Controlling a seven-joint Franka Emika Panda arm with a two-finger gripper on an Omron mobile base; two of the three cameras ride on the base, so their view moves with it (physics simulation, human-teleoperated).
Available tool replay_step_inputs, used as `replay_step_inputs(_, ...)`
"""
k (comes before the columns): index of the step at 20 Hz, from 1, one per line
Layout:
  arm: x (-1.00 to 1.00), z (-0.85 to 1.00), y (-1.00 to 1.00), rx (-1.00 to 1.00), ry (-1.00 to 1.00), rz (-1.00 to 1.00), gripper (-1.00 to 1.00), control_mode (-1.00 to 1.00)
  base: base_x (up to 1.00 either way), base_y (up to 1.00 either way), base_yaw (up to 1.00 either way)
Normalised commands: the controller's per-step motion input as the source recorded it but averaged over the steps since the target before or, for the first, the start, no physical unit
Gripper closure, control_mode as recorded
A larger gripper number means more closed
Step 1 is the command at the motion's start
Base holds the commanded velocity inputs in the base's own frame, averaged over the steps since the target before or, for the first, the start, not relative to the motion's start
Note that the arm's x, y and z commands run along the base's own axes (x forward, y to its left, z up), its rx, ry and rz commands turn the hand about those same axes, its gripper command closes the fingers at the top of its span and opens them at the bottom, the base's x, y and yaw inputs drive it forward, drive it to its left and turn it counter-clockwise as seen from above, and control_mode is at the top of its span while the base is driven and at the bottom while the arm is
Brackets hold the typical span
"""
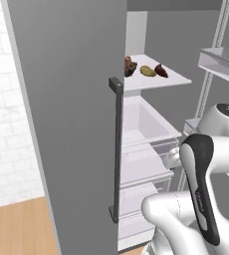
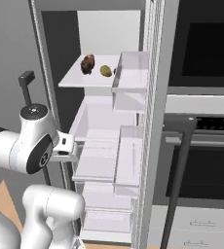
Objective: Place one potato and one steak in each tupperware on the nearby counter, to pack two identical lunches.
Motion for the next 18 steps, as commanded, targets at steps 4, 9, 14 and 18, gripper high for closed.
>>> replay_step_inputs(4, 0.00, 0.00, 0.00, 0.00, 0.00, 0.00, -1.00, 1.00, 0.21, -0.27, 0.01)
replay_step_inputs(9, 0.00, 0.00, 0.00, 0.00, 0.00, 0.00, -1.00, 1.00, 0.54, -0.17, -0.02)
replay_step_inputs(14, 0.00, 0.00, 0.00, 0.00, 0.00, 0.00, -1.00, 1.00, 0.42, -0.08, -0.05)
replay_step_inputs(18, 0.00, 0.00, 0.00, 0.00, 0.00, 0.00, -1.00, 1.00, 0.14, -0.21, 0.00)
